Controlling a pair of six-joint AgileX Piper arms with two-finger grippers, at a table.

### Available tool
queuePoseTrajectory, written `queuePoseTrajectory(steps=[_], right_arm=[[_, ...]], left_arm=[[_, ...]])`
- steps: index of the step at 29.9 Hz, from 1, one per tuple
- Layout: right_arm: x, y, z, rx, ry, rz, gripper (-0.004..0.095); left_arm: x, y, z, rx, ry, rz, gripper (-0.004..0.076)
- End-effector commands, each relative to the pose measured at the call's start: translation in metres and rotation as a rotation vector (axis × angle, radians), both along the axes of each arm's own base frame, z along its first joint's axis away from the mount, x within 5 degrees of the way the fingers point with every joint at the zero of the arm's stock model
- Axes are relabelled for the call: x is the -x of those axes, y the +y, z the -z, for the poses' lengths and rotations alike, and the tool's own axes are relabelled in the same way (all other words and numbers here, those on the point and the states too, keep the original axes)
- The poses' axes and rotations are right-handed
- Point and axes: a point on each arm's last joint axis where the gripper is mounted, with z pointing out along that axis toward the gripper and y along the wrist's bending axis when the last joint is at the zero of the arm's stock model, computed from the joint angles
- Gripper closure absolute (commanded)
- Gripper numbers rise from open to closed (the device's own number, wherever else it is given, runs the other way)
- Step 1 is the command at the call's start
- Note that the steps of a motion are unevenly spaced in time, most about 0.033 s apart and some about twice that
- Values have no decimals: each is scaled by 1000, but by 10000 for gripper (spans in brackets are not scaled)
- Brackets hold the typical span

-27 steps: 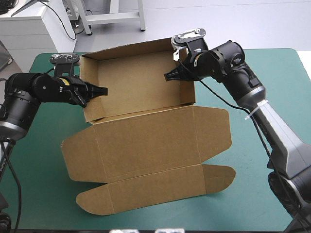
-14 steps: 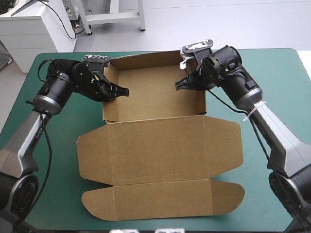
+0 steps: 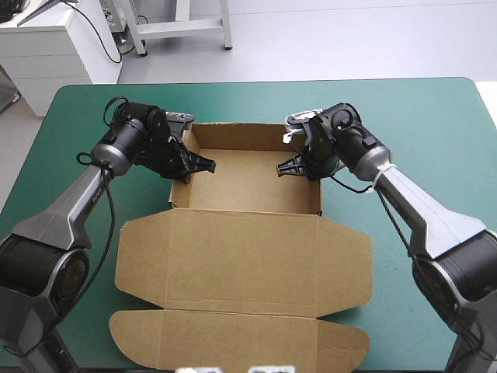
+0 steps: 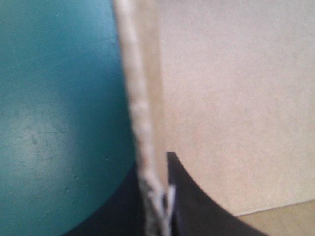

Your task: Fold the box

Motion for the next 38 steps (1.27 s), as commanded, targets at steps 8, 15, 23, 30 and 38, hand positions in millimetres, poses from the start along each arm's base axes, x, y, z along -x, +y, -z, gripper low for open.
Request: queuePoseTrajectory(steps=[8, 15, 23, 30, 38], right_arm=[[-7, -2, 1, -99, 44, -31, 924], [-16, -3, -7, -54, -16, -33, 923], [-24, 0, 9, -34, 16, -36, 922], [-21, -4, 11, 21, 58, -40, 640], [-22, -7, 11, 46, 51, -19, 422]], left_arm=[[-4, -24, -11, 132, -86, 29, 731], [-12, -27, 10, 114, -26, 30, 731], [-16, -30, 22, 110, 5, 33, 731], [-14, -29, 23, 85, 18, 83, 729], [-11, -26, 20, 73, 37, 94, 555]])
